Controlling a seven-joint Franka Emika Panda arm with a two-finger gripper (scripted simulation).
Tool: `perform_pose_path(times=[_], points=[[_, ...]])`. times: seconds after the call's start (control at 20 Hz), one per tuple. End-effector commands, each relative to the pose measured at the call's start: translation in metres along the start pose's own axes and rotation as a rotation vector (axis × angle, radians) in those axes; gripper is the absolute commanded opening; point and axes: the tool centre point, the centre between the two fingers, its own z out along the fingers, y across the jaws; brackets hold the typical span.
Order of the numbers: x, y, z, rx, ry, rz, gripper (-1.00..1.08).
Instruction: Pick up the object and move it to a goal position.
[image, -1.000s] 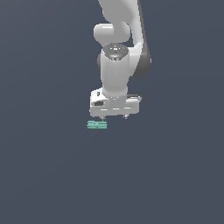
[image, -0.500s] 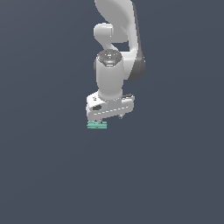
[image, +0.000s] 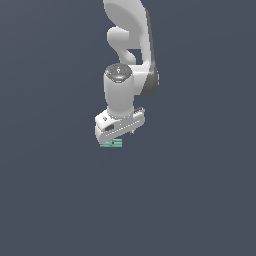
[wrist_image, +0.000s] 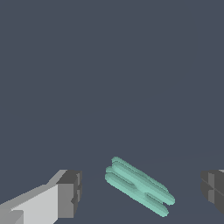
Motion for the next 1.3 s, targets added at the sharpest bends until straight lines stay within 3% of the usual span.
perform_pose_path(times=[0.0, 1.25], points=[[-0.005, 0.003, 0.005, 0.000, -0.002, -0.062, 1.00], [-0.052, 0.022, 0.053, 0.016, -0.016, -0.672, 1.00]])
